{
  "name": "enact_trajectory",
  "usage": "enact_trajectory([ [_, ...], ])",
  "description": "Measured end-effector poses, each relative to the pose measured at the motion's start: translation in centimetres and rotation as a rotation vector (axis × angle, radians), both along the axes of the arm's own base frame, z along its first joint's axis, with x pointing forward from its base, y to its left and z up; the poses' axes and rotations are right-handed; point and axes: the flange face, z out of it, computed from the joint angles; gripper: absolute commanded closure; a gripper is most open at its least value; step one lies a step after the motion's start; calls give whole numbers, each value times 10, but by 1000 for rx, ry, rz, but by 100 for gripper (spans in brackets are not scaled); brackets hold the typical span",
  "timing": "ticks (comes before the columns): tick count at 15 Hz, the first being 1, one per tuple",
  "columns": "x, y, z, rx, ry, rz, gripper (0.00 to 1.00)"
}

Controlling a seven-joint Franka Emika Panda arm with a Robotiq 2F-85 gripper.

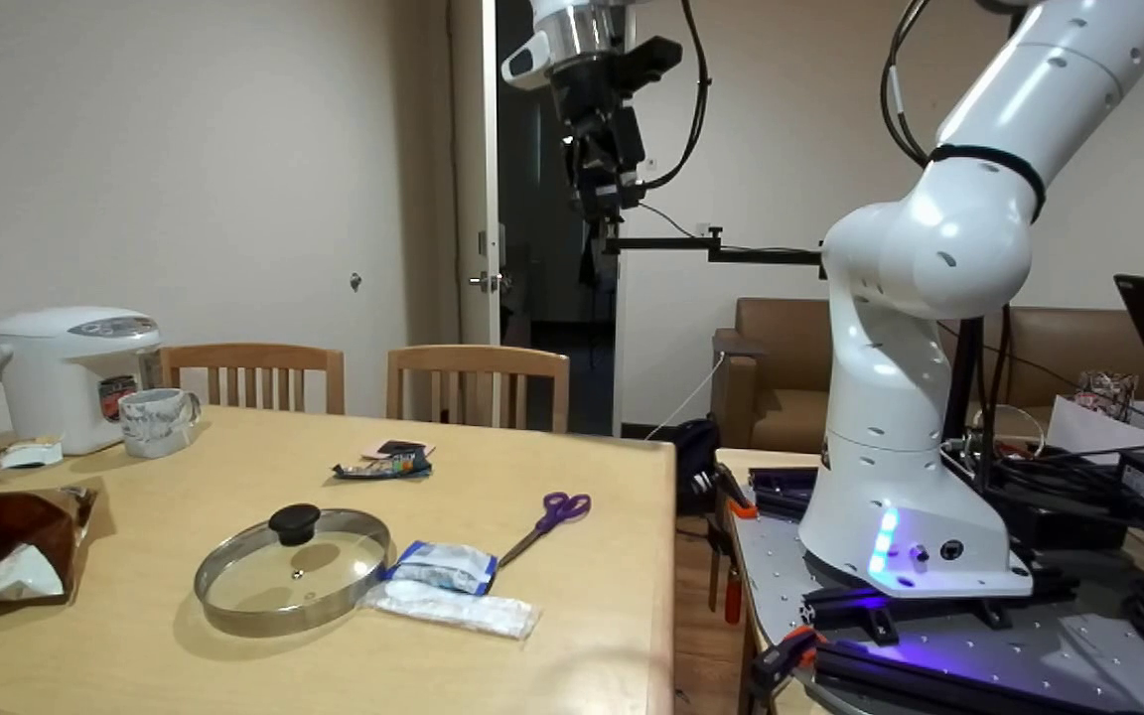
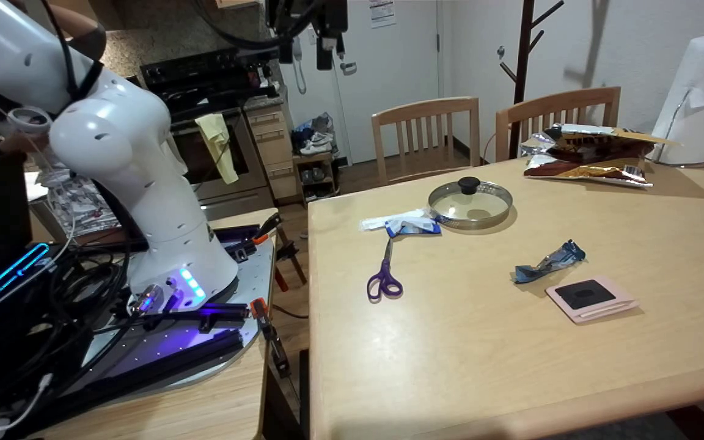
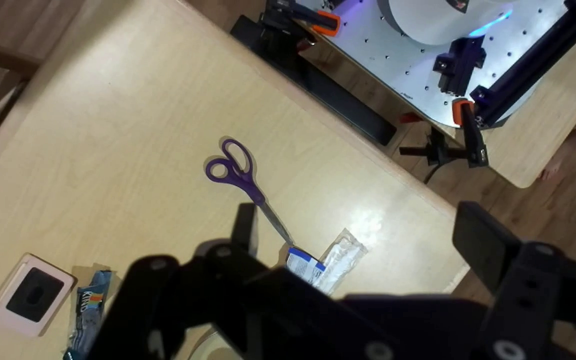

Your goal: Place the pair of scissors next to the lid

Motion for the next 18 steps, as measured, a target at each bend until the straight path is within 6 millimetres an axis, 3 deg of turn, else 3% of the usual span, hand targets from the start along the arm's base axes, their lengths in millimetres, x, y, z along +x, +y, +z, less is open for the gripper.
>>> enact_trajectory([
  [5, 1, 0, 1, -6, -10, 2, 0],
  [9, 15, -7, 3, -108, -133, 111, 0],
  [13, 21, -7, -25, -153, -181, 232, 0],
  [18, 21, -10, -73, -89, -208, 332, 0],
])
